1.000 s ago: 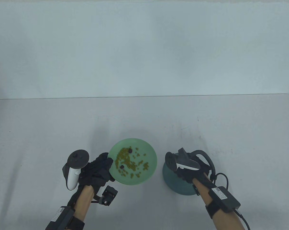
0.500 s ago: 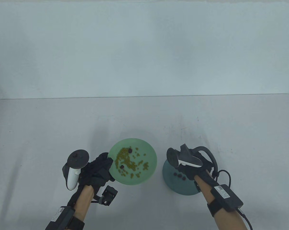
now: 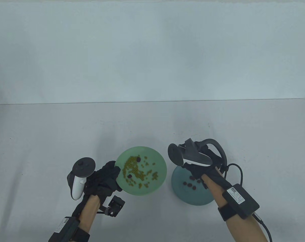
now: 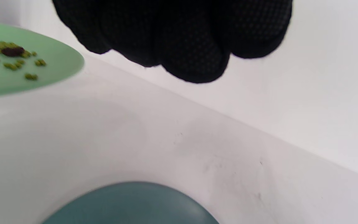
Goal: Pick cranberries with hand pinch into plate
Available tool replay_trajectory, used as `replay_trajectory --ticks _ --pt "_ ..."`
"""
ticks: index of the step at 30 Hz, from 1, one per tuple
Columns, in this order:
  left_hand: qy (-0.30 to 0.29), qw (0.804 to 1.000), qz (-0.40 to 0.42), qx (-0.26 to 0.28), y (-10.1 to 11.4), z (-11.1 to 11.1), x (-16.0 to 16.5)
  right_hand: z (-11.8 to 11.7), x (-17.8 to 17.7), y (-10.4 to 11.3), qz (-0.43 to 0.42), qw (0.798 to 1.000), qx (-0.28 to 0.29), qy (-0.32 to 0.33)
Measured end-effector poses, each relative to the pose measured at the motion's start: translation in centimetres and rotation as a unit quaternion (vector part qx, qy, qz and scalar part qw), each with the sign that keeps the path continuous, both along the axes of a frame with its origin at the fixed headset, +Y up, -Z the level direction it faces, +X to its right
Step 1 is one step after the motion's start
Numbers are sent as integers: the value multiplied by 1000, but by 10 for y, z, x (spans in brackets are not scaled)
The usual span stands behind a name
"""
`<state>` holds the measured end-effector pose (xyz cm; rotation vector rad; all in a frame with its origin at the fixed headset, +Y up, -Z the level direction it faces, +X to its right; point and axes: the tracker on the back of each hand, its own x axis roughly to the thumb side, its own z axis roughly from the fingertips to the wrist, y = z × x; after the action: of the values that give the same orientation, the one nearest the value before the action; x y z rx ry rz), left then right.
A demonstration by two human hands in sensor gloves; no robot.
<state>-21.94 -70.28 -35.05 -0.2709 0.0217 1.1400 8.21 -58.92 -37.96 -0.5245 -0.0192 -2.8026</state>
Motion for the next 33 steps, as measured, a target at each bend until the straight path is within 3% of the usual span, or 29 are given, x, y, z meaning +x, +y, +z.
replay_trajectory --ticks 7,19,33 --pt "-3 1000 -1 0 -1 0 1 4 -43 6 11 999 7 52" --pt "-4 1000 -6 -5 -2 -1 2 -1 -101 -18 28 994 -26 102" --pt "-4 1000 -2 -4 -2 -1 2 -1 -117 -35 62 990 -57 115"
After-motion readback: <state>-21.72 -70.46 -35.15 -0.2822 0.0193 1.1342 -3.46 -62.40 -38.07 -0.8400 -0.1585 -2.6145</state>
